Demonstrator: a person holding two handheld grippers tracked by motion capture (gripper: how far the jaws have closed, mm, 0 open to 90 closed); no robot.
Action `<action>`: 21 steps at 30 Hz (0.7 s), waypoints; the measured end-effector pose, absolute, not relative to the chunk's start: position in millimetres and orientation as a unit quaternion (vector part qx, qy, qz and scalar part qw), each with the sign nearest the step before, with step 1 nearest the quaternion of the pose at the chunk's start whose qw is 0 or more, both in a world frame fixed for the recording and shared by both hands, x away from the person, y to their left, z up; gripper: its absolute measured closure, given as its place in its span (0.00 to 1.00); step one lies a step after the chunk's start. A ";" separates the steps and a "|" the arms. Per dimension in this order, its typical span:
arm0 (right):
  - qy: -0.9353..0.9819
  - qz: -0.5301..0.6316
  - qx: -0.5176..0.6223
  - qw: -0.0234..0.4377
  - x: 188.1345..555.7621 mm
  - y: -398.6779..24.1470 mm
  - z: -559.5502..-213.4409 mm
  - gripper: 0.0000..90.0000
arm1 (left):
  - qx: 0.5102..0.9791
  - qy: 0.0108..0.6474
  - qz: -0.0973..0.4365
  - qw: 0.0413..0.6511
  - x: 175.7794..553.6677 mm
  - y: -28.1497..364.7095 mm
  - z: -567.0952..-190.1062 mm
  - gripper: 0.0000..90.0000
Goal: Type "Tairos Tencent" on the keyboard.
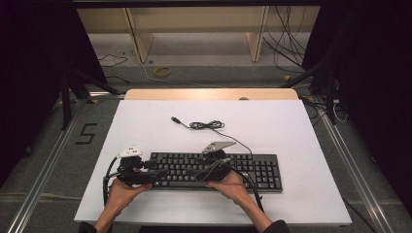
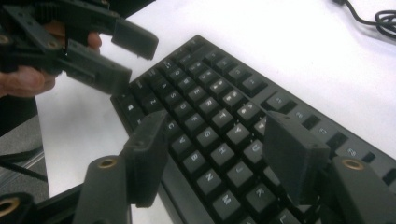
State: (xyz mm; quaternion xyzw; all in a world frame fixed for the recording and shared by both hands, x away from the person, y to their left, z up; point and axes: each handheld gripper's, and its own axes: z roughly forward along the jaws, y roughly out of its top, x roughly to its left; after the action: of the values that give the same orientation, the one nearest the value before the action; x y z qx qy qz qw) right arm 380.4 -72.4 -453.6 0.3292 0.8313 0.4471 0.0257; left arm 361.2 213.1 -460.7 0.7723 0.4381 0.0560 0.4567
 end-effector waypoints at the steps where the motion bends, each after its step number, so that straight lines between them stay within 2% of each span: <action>1: 0.832 0.446 0.330 0.026 379.7 -73.4 -453.7 0.45 | 0.771 0.438 0.056 0.458 361.8 212.4 -460.2 0.33; 5: 0.829 0.450 0.331 0.027 377.7 -78.6 -453.9 0.43 | 0.773 0.436 0.056 0.457 365.1 209.8 -458.8 0.34; 9: 0.828 0.452 0.331 0.030 376.0 -82.9 -453.2 0.43 | 0.775 0.437 0.057 0.453 370.6 205.9 -459.4 0.40; 21: 0.827 0.453 0.331 0.031 369.9 -93.1 -453.1 0.39 | 0.790 0.430 0.061 0.432 383.6 197.2 -462.8 0.80</action>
State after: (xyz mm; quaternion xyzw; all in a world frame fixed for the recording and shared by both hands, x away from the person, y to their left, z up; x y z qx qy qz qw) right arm 369.9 -93.1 -453.1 0.3310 0.8273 0.4529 0.0315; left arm 383.6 197.2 -462.8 0.7901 0.4301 0.0607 0.4325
